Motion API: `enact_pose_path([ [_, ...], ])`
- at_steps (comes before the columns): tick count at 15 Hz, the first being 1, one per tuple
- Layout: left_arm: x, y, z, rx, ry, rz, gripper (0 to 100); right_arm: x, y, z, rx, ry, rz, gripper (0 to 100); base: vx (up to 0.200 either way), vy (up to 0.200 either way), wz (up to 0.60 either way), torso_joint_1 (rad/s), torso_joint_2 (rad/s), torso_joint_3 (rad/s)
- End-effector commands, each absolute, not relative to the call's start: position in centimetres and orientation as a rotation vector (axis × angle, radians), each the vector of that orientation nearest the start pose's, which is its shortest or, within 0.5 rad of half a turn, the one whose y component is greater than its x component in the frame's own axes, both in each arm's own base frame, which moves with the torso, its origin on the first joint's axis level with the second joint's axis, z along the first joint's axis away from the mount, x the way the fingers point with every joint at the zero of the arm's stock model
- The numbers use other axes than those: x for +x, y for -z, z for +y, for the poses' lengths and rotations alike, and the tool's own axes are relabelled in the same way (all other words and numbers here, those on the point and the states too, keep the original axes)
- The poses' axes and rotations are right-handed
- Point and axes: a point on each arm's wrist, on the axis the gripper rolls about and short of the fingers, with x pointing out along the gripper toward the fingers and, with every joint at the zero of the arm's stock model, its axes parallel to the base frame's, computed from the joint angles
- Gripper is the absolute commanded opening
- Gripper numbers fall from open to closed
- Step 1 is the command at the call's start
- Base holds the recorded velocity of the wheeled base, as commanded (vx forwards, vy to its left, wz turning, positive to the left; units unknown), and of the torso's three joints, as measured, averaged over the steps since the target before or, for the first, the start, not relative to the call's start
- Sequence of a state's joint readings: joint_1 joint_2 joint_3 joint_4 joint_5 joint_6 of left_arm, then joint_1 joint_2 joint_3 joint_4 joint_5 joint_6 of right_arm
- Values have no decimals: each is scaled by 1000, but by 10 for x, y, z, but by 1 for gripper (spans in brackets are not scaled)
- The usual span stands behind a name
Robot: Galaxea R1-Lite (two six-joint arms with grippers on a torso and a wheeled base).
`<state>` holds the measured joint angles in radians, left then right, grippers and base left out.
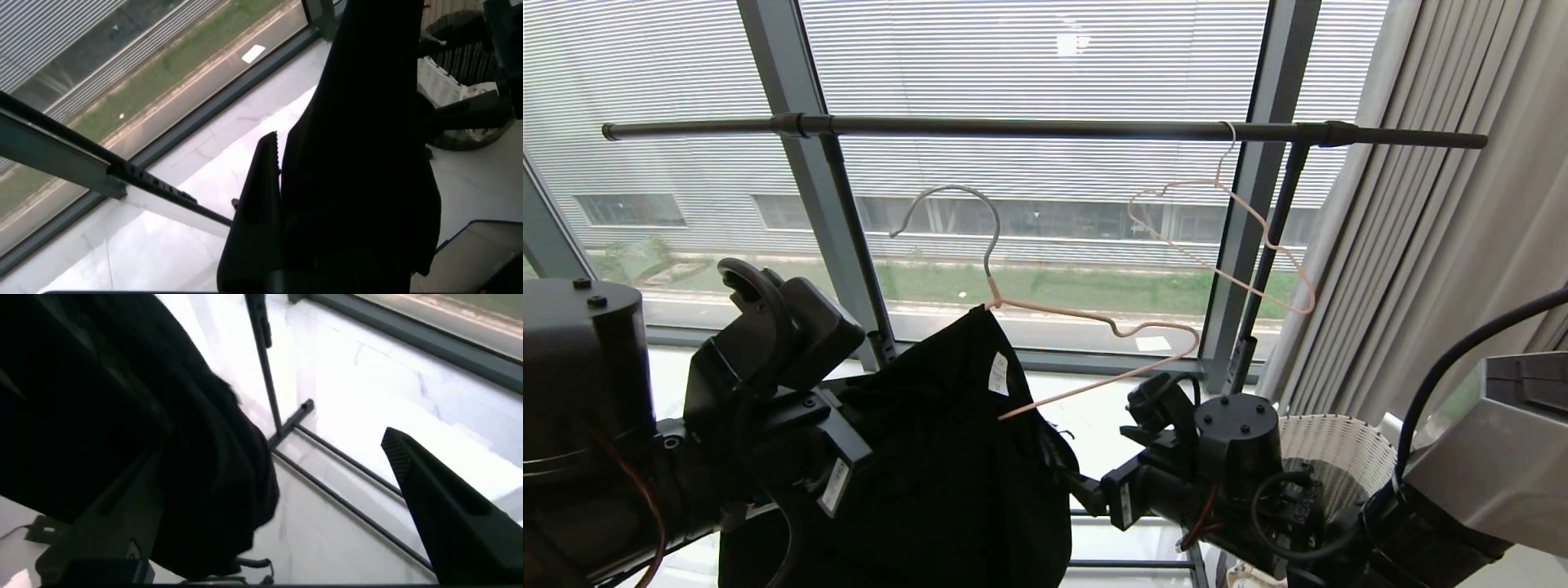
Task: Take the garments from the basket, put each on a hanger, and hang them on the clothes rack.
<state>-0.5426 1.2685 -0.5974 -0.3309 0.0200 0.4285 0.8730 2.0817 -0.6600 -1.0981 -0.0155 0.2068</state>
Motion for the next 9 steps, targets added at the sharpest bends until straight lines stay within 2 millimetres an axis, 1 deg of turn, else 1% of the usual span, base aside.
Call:
enact_pose_path([
  [1,164,-201,-98,511,579,223,0,227,-53,240,2,-717,438,100,0,0,0,0,0,0],
  [3,164,-197,-97,515,577,237,0,245,-58,216,18,-616,418,100,0,0,0,0,0,0],
  [5,163,-189,-93,528,549,273,0,261,-66,194,2,-547,382,100,0,0,0,0,0,0],
  [7,162,-181,-87,533,521,310,0,274,-70,175,-3,-485,360,100,0,0,0,0,0,0],
  [9,159,-175,-86,539,531,328,0,284,-76,160,-7,-437,336,100,0,0,0,0,0,0],
])
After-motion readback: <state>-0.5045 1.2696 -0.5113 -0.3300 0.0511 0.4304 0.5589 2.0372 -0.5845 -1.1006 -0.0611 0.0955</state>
